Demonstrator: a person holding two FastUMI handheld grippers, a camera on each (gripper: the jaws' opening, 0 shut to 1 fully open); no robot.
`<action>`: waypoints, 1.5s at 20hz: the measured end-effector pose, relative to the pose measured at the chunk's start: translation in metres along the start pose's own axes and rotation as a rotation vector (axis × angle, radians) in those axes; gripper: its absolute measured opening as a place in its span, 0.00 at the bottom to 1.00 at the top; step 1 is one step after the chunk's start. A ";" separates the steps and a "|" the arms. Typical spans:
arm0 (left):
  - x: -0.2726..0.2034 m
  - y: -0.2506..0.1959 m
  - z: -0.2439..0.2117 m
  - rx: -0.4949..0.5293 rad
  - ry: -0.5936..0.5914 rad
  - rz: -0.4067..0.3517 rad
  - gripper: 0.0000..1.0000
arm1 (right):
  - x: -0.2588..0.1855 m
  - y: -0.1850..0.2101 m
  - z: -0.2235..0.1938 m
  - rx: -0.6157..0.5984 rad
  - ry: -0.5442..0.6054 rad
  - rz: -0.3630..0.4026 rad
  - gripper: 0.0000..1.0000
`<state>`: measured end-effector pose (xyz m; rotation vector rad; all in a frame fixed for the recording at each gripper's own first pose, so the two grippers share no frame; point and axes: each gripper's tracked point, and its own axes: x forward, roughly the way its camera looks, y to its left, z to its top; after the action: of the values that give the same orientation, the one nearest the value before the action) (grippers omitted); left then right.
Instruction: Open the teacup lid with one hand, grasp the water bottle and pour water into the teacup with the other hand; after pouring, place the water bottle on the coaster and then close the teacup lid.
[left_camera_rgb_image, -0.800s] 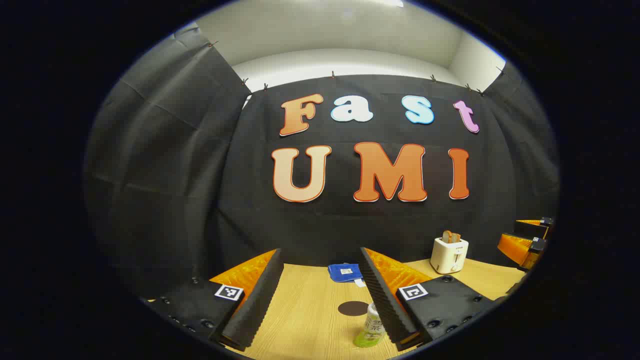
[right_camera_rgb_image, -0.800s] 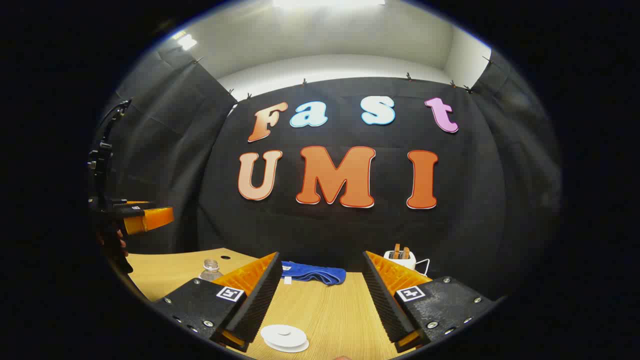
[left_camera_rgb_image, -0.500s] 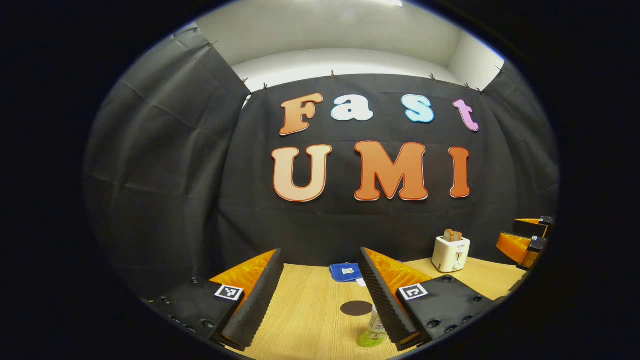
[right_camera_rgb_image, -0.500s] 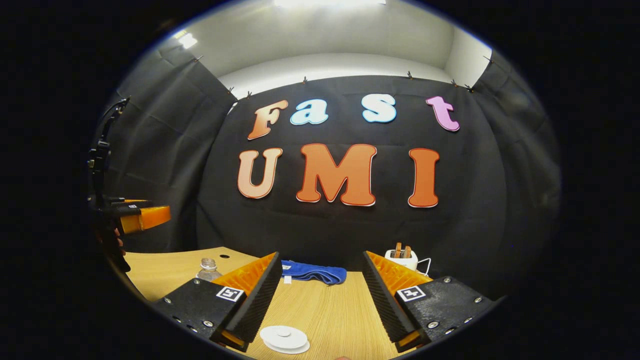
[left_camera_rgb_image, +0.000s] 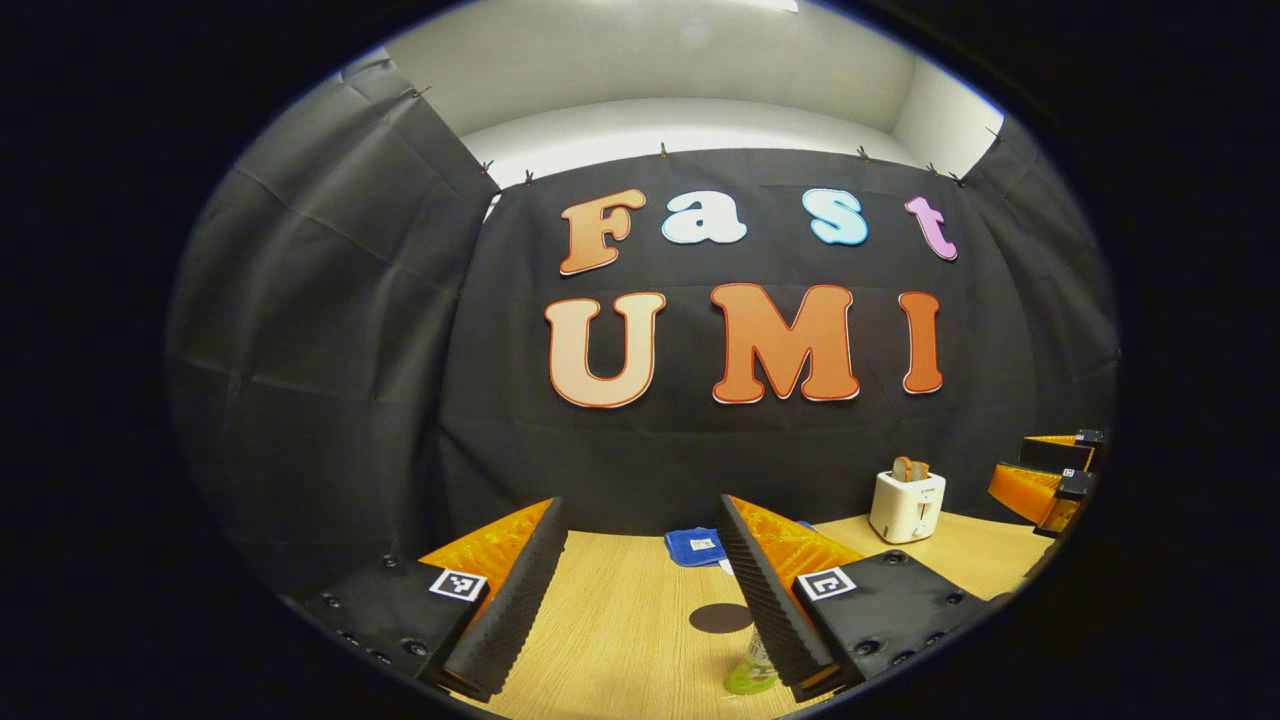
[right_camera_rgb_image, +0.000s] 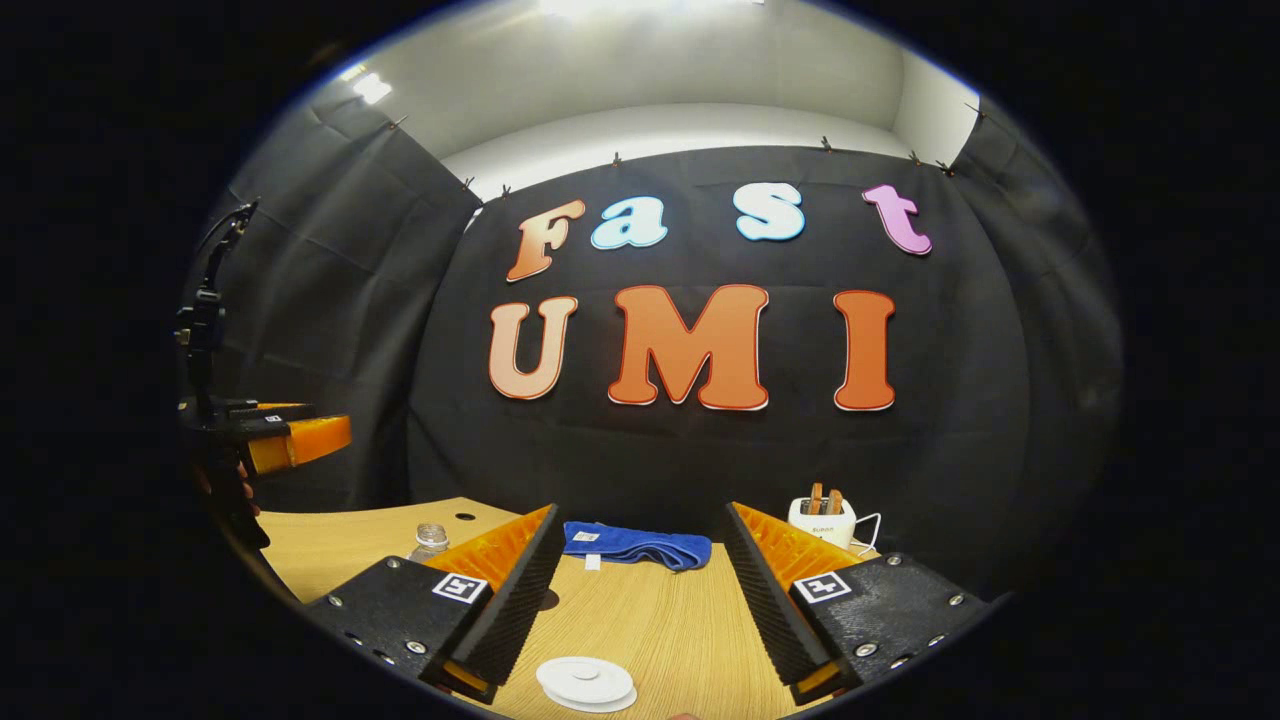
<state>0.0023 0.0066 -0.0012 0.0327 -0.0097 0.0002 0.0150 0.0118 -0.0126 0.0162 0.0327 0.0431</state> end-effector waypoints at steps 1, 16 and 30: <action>0.000 -0.001 0.000 0.005 -0.001 -0.001 0.96 | 0.000 -0.001 -0.002 0.001 0.005 0.001 0.95; -0.008 -0.032 -0.040 0.021 -0.007 -0.048 0.97 | 0.011 0.024 -0.124 0.102 0.289 0.094 0.79; -0.020 -0.032 -0.071 0.042 0.056 -0.059 0.96 | 0.000 0.051 -0.198 0.036 0.474 0.168 0.54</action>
<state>-0.0165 -0.0225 -0.0732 0.0746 0.0472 -0.0578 0.0058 0.0658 -0.2099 0.0440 0.5066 0.2137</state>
